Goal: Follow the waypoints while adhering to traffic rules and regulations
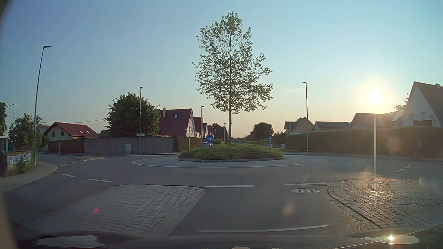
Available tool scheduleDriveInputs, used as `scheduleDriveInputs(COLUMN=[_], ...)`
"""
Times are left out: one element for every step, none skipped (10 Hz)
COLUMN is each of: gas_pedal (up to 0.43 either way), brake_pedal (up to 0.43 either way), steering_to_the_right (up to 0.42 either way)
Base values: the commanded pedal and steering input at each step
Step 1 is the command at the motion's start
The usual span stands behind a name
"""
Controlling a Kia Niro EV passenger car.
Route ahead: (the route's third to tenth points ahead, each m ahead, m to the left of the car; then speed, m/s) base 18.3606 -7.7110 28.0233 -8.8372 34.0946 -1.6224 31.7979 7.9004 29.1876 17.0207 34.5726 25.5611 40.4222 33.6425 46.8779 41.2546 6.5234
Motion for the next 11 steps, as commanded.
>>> scheduleDriveInputs(gas_pedal=[0.000,0.000,0.000,0.000,0.000,0.000,0.000,0.047,0.059,0.059,0.059], brake_pedal=[0.018,0.018,0.006,0.018,0.018,0.018,0.018,0.018,0.018,0.018,0.018], steering_to_the_right=[0.178,0.197,0.211,0.228,0.240,0.247,0.251,0.251,0.251,0.251,0.251])
